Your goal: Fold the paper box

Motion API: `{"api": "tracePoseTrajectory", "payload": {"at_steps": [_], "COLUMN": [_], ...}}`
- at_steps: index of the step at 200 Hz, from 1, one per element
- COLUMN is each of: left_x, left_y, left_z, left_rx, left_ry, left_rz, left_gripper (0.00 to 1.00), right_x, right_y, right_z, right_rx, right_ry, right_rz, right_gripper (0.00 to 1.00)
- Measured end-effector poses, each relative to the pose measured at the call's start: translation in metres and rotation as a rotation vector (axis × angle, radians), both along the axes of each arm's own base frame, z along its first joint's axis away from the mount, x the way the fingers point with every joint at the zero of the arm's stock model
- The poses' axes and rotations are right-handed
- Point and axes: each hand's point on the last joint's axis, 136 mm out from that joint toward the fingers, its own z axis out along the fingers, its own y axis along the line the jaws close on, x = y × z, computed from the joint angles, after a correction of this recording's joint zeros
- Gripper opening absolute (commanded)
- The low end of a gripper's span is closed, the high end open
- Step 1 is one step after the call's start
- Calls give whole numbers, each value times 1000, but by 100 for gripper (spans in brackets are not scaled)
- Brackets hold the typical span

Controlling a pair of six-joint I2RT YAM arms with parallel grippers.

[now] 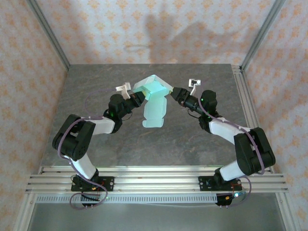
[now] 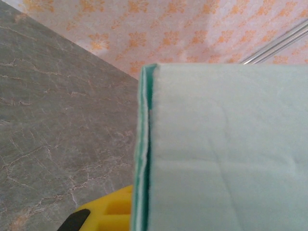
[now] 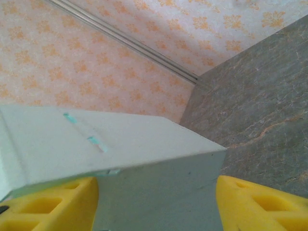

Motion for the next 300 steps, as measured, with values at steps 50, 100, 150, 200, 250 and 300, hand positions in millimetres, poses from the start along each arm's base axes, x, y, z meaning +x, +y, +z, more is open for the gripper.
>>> {"api": "tracePoseTrajectory", "payload": {"at_steps": [50,100,150,200,250,300], "left_x": [1,-1,-1,-3,-3,-2], "left_y": [1,2,3,6,11,16], "left_z": [-1,-6,-9,-9,-16,-16], "left_rx": [-2,31,50,93,140,163], "left_ry": [6,22,29,26,43,42], "left_rz": [3,0,4,13,29,61], "left_gripper": [0,0,0,0,0,0], "right_x": [5,-2,-2,0,1,2], "right_y": [-8,-4,6,12,11,10], "right_z": [-20,-10,-5,-11,-19,-28], "right_rx": [-60,-62,-24,-45,-64,-98], "right_ry": [31,1,8,44,83,109], "right_rz": [-79,-54,-15,-12,-18,-26], "right_gripper": [63,63,57,32,10,0]}}
